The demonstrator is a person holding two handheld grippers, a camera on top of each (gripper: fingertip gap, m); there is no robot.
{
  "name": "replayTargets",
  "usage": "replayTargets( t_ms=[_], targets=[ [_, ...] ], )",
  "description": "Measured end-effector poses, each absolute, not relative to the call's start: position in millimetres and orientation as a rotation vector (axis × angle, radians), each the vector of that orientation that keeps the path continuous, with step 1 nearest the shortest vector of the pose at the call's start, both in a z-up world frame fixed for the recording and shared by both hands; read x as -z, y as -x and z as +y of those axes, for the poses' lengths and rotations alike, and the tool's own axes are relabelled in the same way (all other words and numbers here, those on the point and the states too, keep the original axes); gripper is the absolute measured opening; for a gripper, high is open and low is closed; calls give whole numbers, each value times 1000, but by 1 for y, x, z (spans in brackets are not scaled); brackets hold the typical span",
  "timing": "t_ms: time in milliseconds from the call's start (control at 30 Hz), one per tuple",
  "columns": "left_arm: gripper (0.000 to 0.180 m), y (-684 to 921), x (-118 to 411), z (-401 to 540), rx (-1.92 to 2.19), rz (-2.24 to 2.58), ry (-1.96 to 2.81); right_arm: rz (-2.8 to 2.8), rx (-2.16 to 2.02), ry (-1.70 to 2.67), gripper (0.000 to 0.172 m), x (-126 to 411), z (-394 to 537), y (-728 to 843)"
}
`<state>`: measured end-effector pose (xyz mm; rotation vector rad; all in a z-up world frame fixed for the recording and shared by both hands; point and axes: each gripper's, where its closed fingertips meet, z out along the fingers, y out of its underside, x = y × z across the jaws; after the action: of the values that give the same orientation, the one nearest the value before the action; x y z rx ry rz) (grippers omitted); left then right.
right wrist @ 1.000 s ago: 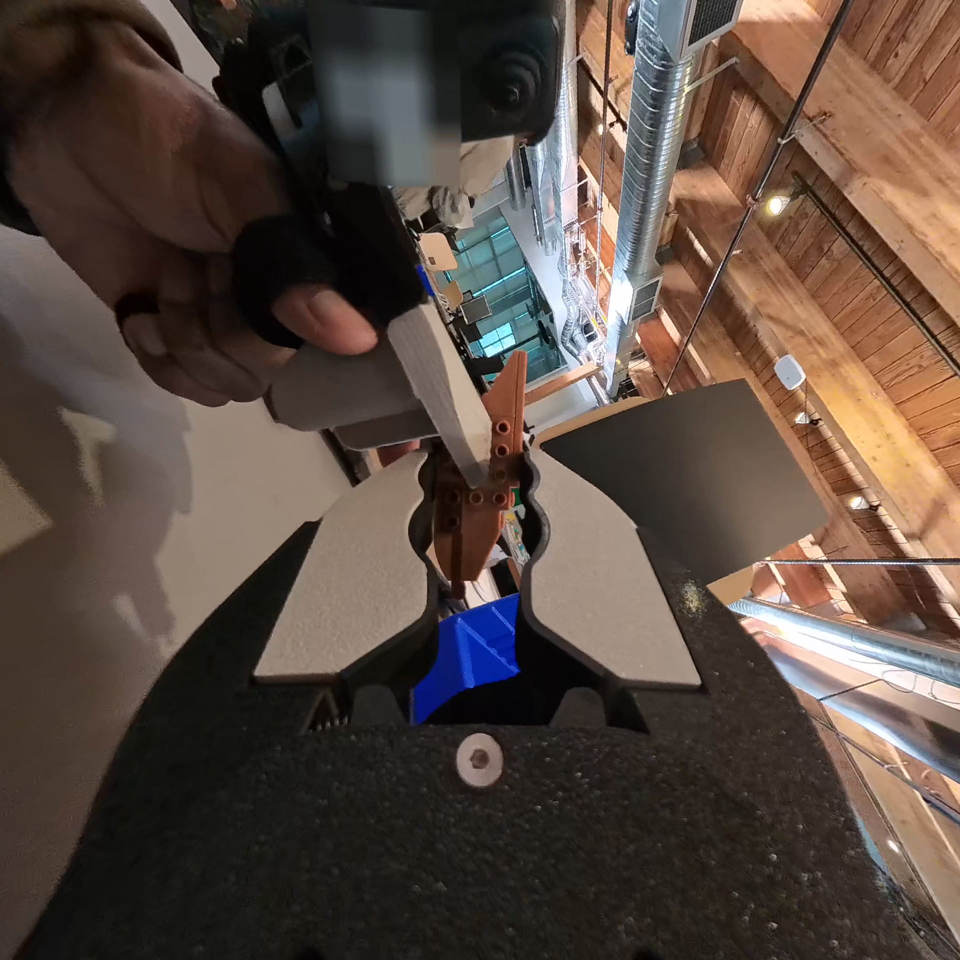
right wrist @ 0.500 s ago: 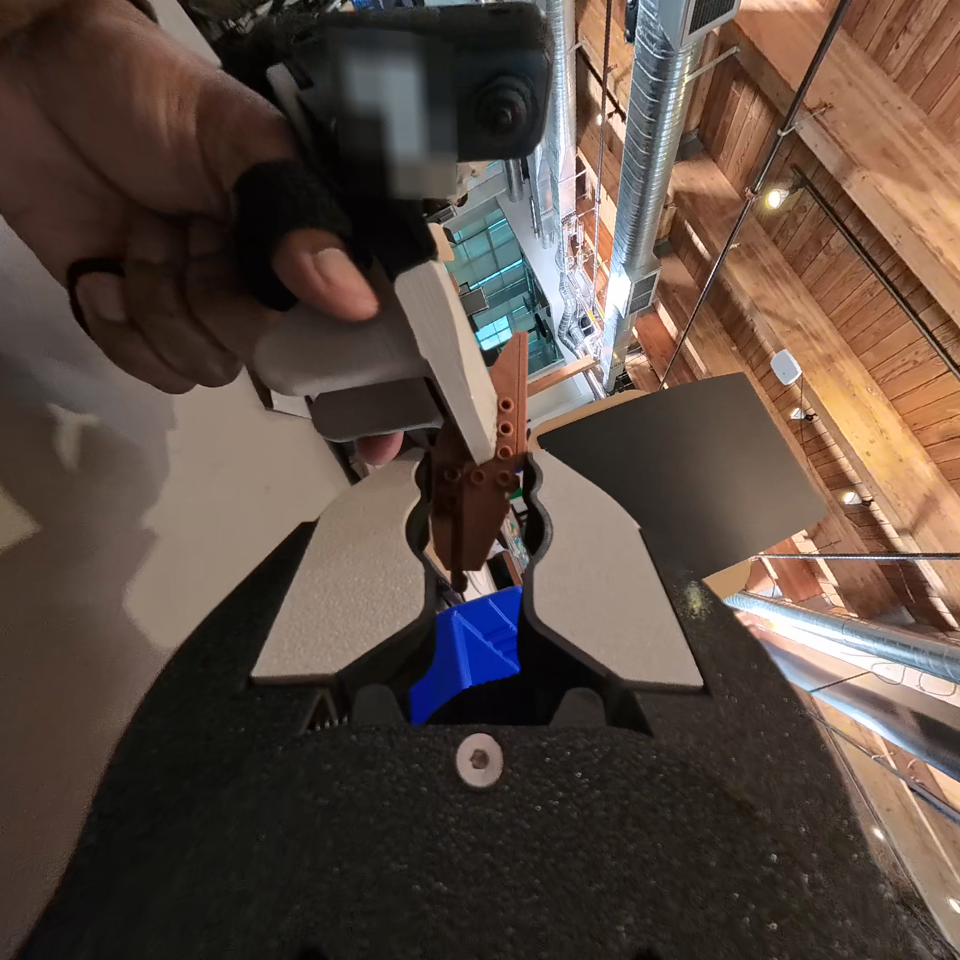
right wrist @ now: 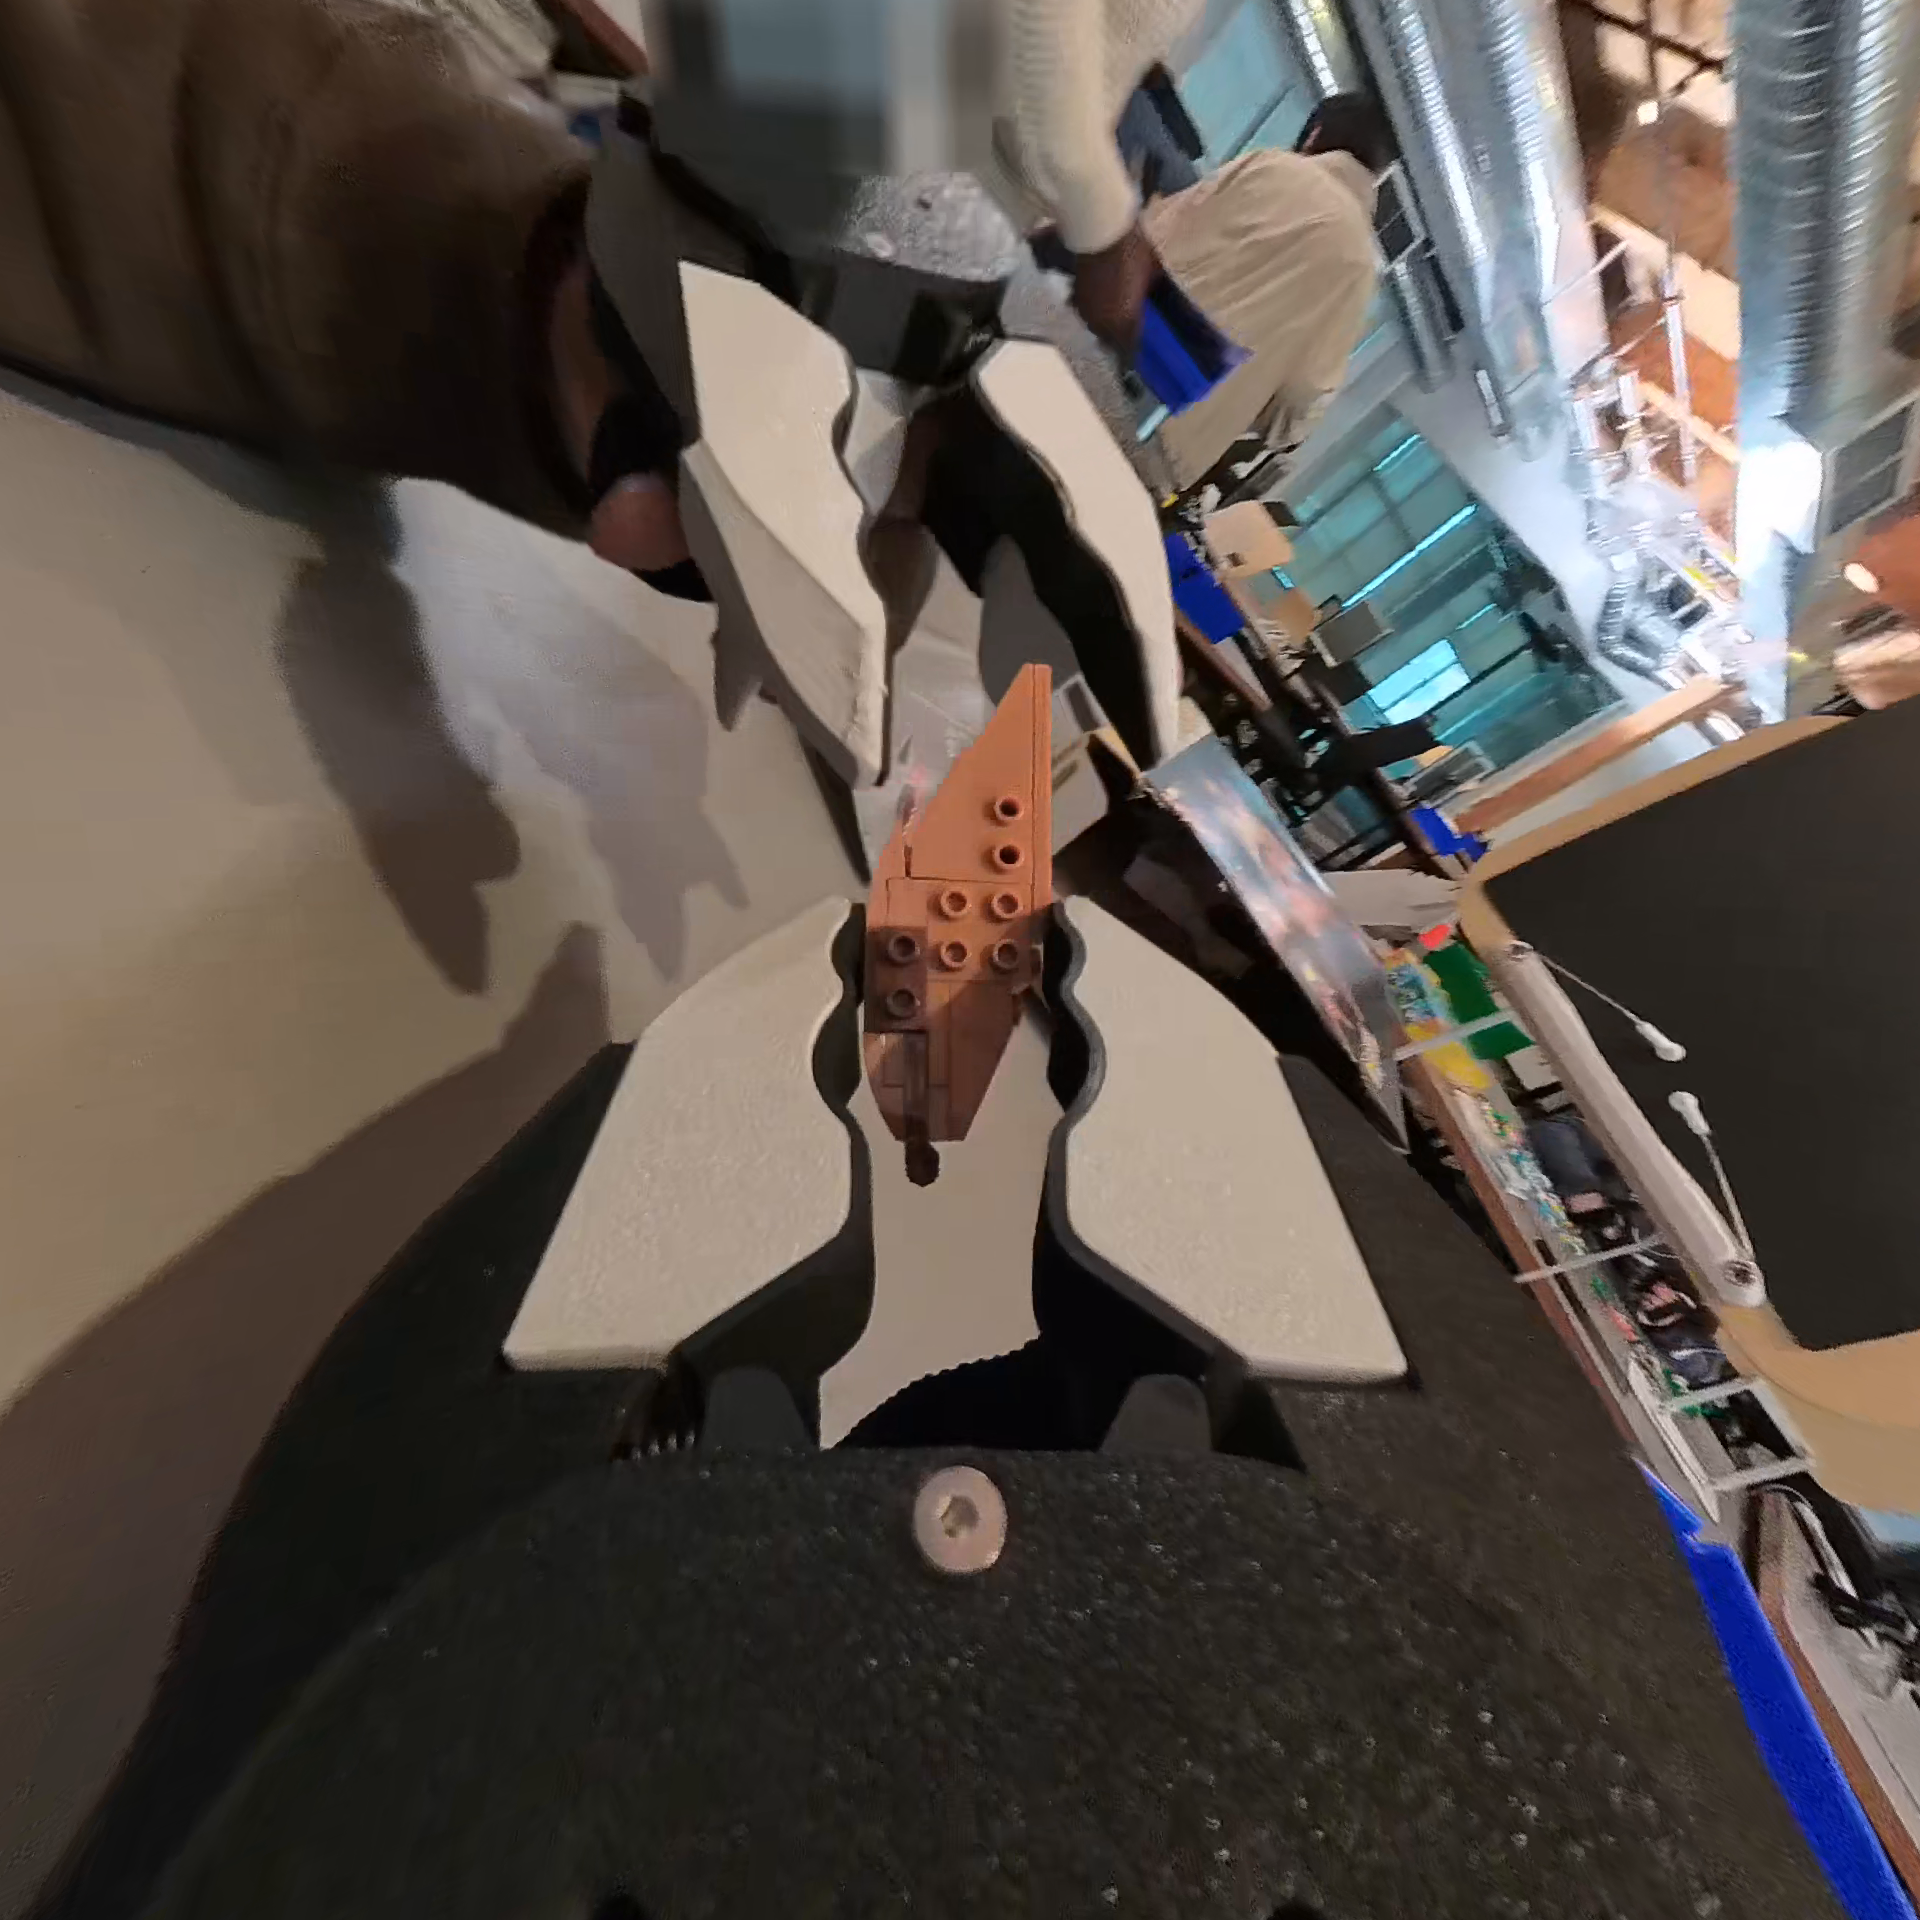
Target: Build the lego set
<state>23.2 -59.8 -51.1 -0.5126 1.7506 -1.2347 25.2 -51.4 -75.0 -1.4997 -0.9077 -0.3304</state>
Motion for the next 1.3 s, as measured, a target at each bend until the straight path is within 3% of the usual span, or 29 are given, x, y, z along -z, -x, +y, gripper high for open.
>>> replayTargets(
  t_ms=[333, 1300],
  targets=[
    [36, -22, 77, -74, 1099, 1884, 402, -979, 237, 1535, 32, 85, -57, -15],
    [25, -19, 91, -78, 966, 1968, 331, -1081, 336, 1577, 31, 97, -59, -17]
  ],
)
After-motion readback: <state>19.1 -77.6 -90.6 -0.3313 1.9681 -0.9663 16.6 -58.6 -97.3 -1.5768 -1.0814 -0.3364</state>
